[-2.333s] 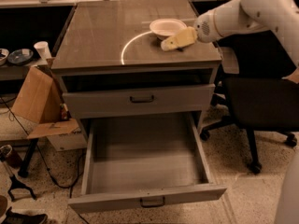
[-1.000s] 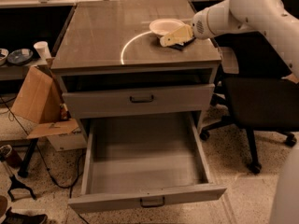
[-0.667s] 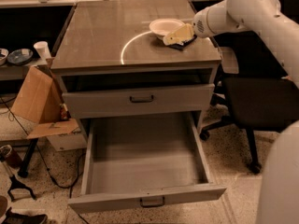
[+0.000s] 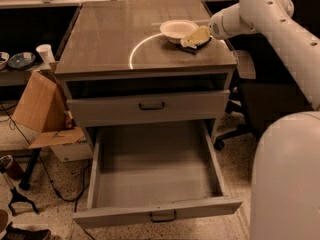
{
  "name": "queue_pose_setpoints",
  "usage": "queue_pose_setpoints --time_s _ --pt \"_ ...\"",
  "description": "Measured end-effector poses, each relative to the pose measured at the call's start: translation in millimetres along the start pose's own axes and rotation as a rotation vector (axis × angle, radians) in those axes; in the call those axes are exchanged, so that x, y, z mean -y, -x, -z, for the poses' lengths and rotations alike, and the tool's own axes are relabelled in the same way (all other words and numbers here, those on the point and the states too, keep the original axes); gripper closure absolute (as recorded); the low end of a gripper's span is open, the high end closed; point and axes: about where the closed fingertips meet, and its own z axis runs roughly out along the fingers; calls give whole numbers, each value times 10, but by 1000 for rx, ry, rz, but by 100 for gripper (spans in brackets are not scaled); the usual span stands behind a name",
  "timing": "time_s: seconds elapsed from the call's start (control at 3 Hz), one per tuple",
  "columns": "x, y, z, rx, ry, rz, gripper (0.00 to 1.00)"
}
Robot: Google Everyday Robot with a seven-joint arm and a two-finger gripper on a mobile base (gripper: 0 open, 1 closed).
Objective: Place rxbar blueberry into middle drawer
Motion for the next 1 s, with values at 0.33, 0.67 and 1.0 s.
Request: queue_pose_setpoints --time_s 0.33,0.67,1.0 --pt "125 -93 -128 -12 -11 -14 0" --pt "154 -193 -229 -19 12 -24 0" --pt "114 -264 -306 -16 53 -35 0"
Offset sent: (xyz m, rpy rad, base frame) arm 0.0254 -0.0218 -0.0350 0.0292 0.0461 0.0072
